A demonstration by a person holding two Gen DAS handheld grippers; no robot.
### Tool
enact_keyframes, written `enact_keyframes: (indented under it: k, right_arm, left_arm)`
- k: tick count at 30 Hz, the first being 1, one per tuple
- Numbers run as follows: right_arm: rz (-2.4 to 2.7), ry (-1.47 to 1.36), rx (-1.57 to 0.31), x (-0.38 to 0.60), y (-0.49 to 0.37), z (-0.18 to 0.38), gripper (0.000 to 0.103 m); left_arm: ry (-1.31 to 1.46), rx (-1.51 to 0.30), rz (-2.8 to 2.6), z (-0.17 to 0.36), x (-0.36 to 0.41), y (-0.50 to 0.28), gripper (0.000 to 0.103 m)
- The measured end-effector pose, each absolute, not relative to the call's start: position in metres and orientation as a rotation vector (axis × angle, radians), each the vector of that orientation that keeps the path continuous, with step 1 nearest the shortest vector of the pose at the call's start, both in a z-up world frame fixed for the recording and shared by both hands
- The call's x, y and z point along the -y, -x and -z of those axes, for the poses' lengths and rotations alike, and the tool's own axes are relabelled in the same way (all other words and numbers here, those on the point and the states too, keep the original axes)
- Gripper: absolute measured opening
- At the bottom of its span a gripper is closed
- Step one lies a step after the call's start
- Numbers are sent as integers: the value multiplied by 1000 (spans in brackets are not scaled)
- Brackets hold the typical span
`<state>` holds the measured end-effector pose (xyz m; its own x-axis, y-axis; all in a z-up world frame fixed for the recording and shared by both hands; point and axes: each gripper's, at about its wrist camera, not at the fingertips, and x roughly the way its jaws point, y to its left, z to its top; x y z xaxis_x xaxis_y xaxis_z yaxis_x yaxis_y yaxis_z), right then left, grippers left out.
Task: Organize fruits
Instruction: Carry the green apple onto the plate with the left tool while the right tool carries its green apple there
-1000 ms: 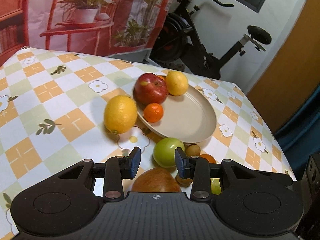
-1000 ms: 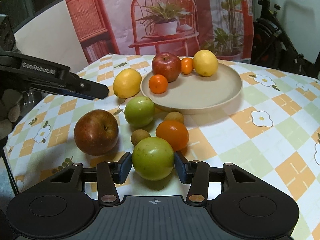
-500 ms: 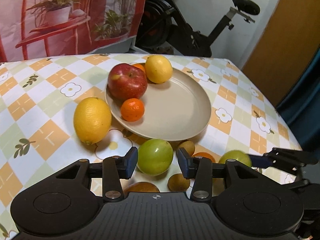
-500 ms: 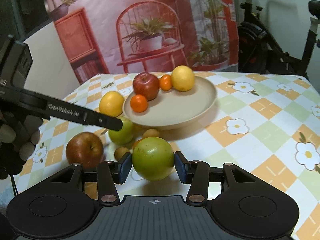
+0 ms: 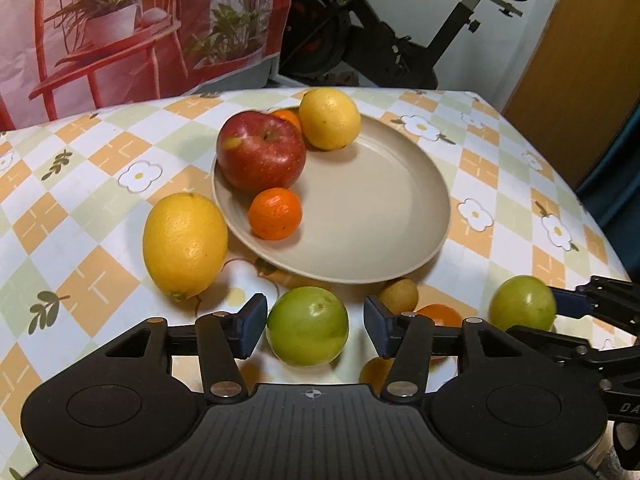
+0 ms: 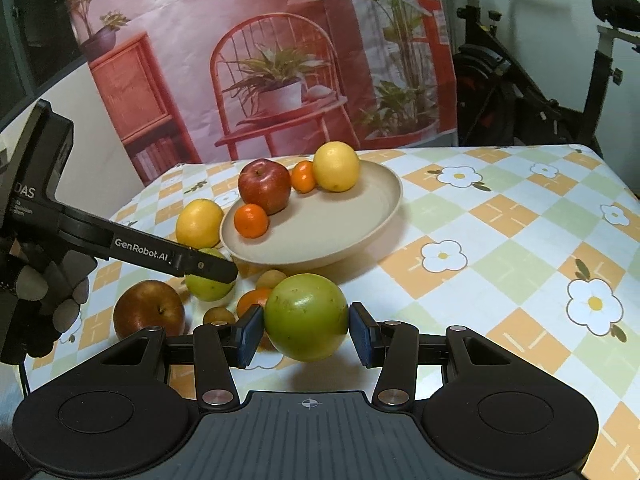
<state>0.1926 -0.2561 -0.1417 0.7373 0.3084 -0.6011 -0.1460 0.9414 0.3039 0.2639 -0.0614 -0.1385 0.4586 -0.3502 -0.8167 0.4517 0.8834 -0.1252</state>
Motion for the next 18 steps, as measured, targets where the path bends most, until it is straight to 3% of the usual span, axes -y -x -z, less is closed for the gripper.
enact_keyframes:
  k: [5, 8, 18]
  right_arm:
    - [-247, -246, -698, 256, -192, 141, 43]
    - [-244, -246, -701, 257, -192, 142, 43]
    - [-242, -249, -685, 261, -194, 136, 43]
  left_arm:
    - [-112, -1003, 486, 143, 59, -265, 55]
    - [-105, -1005, 490, 144, 57, -264, 48]
    - [-48, -967, 491, 130, 47, -260, 48]
